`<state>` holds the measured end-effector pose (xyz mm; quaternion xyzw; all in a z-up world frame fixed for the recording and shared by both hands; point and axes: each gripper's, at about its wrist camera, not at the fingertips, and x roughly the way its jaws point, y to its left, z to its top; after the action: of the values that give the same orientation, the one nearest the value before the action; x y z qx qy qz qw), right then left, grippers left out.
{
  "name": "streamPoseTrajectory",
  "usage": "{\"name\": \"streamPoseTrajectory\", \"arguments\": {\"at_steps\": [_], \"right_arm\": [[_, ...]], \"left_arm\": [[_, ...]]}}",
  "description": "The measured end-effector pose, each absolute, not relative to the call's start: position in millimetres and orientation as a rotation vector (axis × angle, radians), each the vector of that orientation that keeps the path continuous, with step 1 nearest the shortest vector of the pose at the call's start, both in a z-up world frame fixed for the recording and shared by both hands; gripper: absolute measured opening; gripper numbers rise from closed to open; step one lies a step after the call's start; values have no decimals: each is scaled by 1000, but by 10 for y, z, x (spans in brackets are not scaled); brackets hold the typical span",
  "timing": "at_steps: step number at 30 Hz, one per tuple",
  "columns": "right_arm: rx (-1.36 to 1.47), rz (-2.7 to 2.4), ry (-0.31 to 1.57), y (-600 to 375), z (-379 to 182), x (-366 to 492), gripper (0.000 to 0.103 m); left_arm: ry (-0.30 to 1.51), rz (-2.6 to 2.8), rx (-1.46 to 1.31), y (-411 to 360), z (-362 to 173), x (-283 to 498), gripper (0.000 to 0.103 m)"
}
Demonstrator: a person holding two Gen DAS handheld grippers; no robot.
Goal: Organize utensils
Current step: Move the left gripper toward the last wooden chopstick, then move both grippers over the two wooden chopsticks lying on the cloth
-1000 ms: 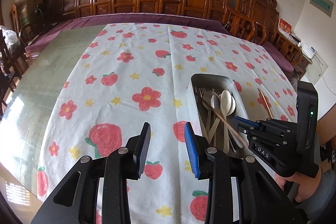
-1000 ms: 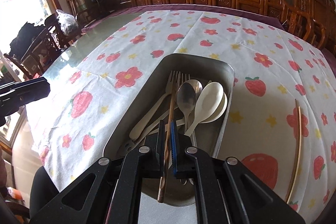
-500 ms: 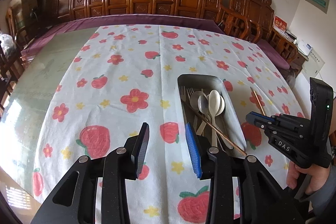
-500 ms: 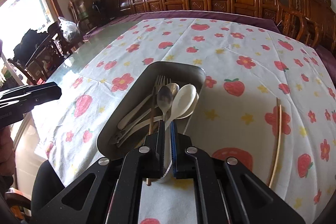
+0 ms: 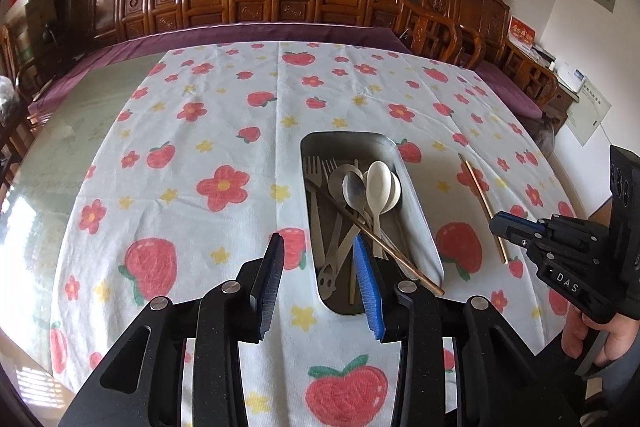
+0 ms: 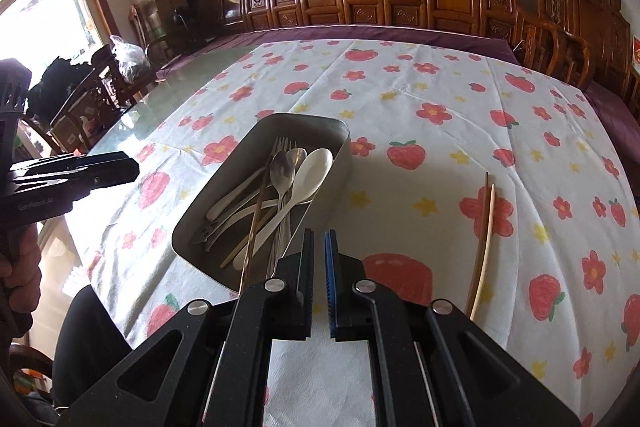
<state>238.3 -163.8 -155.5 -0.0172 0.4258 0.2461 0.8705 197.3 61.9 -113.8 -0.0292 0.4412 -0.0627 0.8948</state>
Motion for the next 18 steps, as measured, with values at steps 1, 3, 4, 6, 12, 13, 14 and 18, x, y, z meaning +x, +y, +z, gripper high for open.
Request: {"name": "streamPoseTrajectory", "arguments": {"at_steps": [1,3,4,6,12,13,14,18], "right_arm": [[-41,509,888,-1674,-1553,2366,7],[-51,488,886,-1783,-1571,2370,7],[-52,473,887,-1863,-1586,2373,8],[-45,440,890,-2049,-1625,2382,12],[-36,335,922,-2640,-1842,2510,18],[-32,323,930,-2718,-1883,2540,18],[-26,316,937,-2782,-1916,2568,18],[4,311,970,-2977,-2072,2703,18]], "left_arm": [[915,-133,-58,586,-1140,1977,34],[917,-142,-54,504,-1151,1998,34],[917,-146,-52,457,-1159,2011,34],[918,-158,-48,351,-1179,2043,34],[925,-203,-30,-64,-1277,2215,34],[926,-214,-27,-136,-1297,2251,34],[925,-227,-22,-223,-1318,2295,36],[916,-264,-1,-544,-1395,2479,52]]}}
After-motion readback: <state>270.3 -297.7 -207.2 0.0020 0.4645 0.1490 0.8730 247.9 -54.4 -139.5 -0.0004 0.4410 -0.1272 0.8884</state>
